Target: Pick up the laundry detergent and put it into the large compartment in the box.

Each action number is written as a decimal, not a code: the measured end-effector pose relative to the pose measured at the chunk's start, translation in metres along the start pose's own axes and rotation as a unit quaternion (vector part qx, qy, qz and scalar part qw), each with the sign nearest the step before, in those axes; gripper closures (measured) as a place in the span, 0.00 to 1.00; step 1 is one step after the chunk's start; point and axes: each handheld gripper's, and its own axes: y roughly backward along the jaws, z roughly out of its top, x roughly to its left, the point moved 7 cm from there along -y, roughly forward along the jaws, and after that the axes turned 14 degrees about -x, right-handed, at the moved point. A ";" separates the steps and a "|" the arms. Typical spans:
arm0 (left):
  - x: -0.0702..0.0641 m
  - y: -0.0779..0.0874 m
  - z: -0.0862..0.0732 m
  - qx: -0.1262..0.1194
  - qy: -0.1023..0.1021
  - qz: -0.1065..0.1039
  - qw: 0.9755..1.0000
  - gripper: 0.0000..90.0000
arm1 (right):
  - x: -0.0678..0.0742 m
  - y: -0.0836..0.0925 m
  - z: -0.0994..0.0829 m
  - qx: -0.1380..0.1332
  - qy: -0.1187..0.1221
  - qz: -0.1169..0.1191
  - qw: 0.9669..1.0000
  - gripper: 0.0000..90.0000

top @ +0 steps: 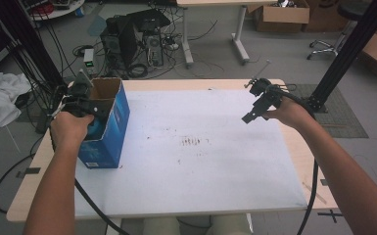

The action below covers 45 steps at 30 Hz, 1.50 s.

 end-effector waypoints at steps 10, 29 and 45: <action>0.001 0.007 0.002 -0.012 0.009 -0.009 1.000 0.38 | 0.002 0.001 0.000 0.002 0.003 0.002 1.000 0.19; 0.006 0.035 0.013 -0.027 0.008 -0.005 1.000 0.35 | 0.005 0.003 -0.001 0.000 0.005 0.003 1.000 0.19; -0.013 0.071 0.035 -0.052 -0.040 -0.003 0.998 0.34 | 0.007 0.006 0.000 -0.004 0.006 0.002 1.000 0.19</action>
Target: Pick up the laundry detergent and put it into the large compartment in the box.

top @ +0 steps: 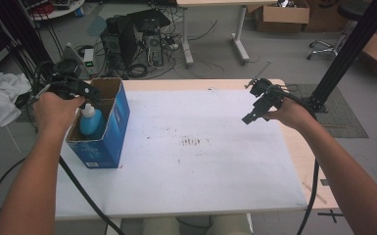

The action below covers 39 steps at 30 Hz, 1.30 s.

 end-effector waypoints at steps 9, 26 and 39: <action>-0.029 0.010 0.017 -0.016 0.000 -0.030 0.999 0.31 | 0.002 0.002 0.001 -0.001 0.001 0.000 1.000 0.19; -0.095 0.010 0.045 -0.035 -0.025 -0.044 0.998 0.26 | 0.005 0.006 0.002 -0.003 0.001 -0.001 1.000 0.19; -0.144 -0.011 0.046 -0.018 -0.055 -0.057 0.997 0.23 | 0.008 0.006 0.002 -0.002 0.004 0.001 1.000 0.19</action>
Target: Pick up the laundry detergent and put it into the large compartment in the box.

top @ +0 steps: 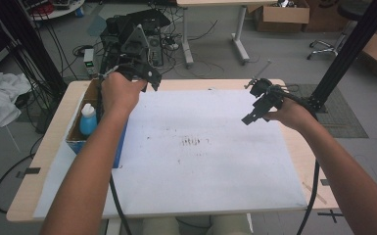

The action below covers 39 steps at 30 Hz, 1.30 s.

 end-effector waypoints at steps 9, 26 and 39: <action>-0.016 -0.020 -0.004 0.010 0.001 -0.014 1.000 0.23 | 0.003 0.000 0.000 0.000 0.000 0.001 1.000 0.19; -0.029 -0.048 -0.001 0.014 0.009 -0.045 0.999 0.24 | 0.002 -0.001 -0.001 0.006 -0.003 -0.001 1.000 0.19; -0.038 -0.052 -0.005 0.009 -0.002 -0.054 0.998 0.24 | 0.005 -0.001 0.000 0.007 -0.003 -0.001 1.000 0.19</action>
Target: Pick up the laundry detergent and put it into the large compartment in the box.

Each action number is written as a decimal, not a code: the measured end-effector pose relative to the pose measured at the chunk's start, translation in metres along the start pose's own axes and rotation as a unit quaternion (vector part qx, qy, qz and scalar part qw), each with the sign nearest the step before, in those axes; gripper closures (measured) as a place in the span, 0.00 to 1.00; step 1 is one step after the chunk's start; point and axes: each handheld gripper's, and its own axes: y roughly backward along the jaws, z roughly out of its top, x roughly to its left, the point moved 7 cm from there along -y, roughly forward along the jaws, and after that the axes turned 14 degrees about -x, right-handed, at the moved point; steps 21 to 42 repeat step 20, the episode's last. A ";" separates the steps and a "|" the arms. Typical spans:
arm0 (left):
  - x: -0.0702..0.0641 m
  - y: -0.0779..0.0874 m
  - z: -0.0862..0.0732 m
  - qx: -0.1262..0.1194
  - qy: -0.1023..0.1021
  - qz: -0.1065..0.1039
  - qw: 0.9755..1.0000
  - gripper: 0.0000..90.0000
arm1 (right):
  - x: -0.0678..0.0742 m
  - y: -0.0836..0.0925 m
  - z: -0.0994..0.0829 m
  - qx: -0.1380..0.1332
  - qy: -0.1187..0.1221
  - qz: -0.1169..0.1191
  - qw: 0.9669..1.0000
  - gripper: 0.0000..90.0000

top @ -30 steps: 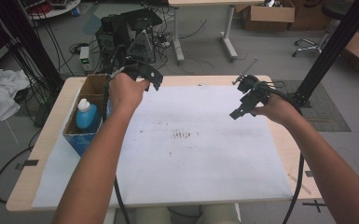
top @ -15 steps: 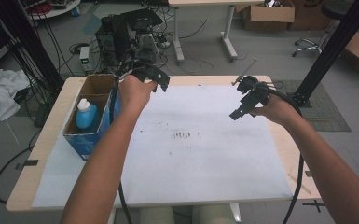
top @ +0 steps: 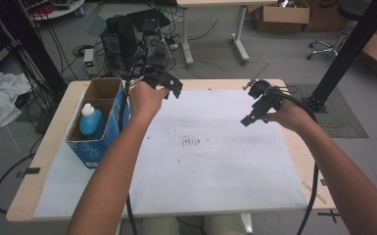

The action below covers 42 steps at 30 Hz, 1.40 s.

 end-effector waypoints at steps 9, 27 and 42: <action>0.002 -0.001 -0.001 0.000 0.003 0.001 1.000 0.25 | -0.001 0.001 -0.001 0.000 -0.001 -0.002 1.000 0.19; 0.003 0.001 -0.002 -0.002 0.001 -0.002 1.000 0.26 | 0.001 -0.001 0.000 0.001 0.002 0.000 1.000 0.19; 0.003 0.001 -0.002 -0.002 0.001 -0.002 1.000 0.26 | 0.001 -0.001 0.000 0.001 0.002 0.000 1.000 0.19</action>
